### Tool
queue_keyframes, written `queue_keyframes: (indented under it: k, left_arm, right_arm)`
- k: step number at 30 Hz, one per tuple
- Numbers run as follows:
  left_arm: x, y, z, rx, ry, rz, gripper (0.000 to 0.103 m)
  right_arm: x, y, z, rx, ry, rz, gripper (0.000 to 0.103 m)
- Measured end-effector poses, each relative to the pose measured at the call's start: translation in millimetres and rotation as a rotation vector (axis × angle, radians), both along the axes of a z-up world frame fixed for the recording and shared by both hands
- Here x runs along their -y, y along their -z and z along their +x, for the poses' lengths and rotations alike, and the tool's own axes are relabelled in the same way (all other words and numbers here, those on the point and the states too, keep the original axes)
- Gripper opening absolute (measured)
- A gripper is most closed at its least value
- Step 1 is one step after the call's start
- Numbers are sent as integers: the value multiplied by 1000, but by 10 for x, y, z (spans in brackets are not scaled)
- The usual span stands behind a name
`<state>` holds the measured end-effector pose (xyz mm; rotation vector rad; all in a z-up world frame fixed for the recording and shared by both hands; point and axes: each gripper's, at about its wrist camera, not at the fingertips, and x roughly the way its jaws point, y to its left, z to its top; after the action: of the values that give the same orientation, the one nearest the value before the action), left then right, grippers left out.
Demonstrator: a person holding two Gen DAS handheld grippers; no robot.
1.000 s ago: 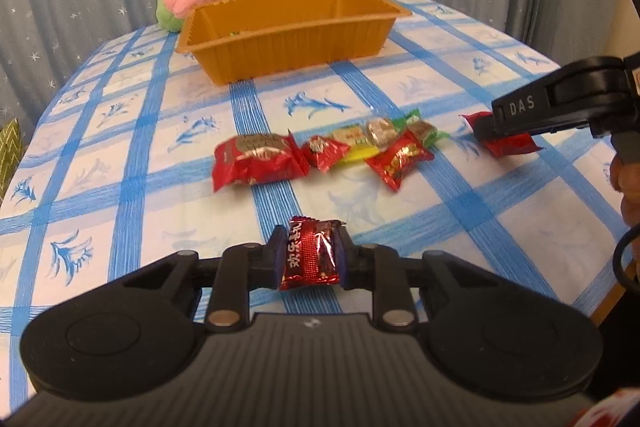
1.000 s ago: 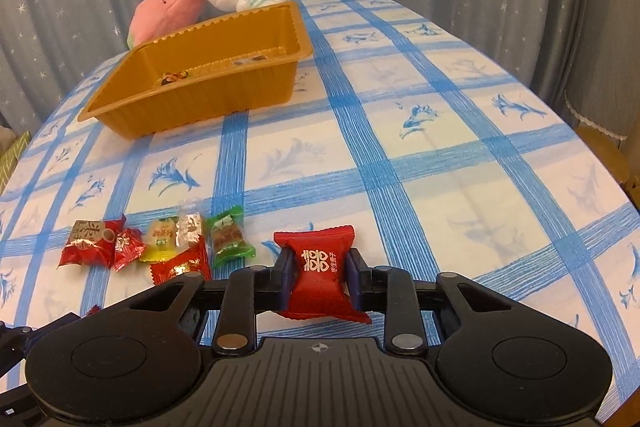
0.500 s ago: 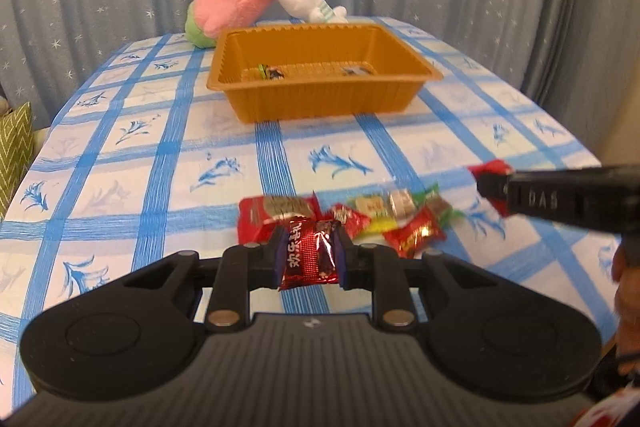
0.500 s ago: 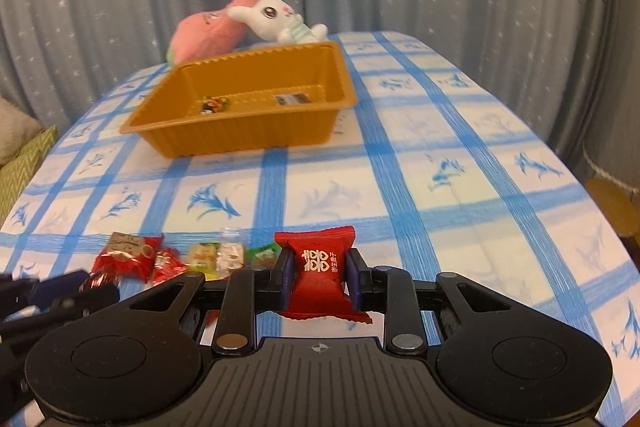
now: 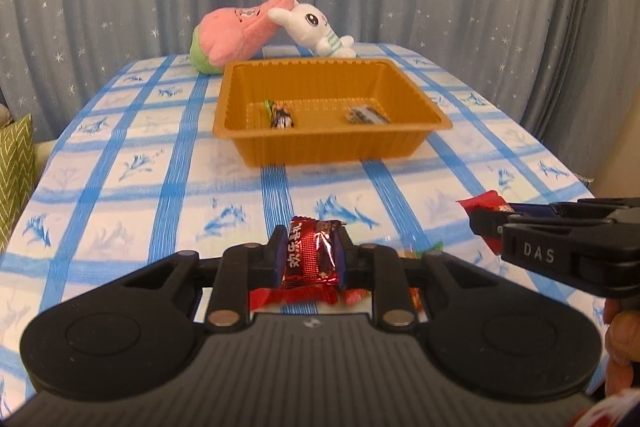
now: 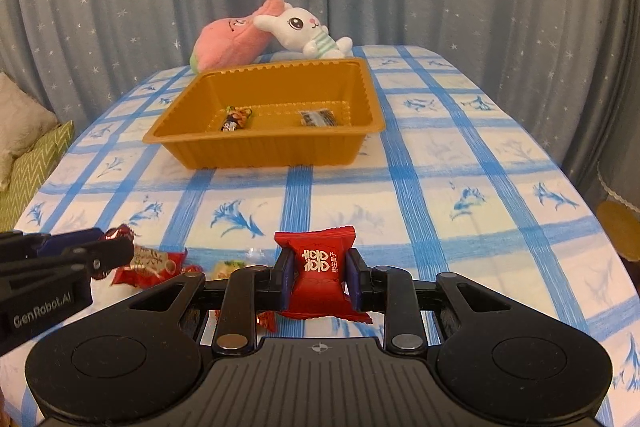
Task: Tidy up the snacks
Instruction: 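Carry both red candies over the orange tray and release them inside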
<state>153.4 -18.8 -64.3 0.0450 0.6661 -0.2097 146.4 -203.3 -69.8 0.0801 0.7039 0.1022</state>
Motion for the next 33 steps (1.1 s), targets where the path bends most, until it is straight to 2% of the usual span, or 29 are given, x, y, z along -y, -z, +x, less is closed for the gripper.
queue_keyframes:
  k: [22,33]
  left_arm:
    - [93,-343,1007,108,12,5,22]
    - [96,-294,1556,95,1,-17,22]
  right_arm:
    - [78,-386,831,102,-14,6,27]
    - [33,-420,1397,119,-30,10,27]
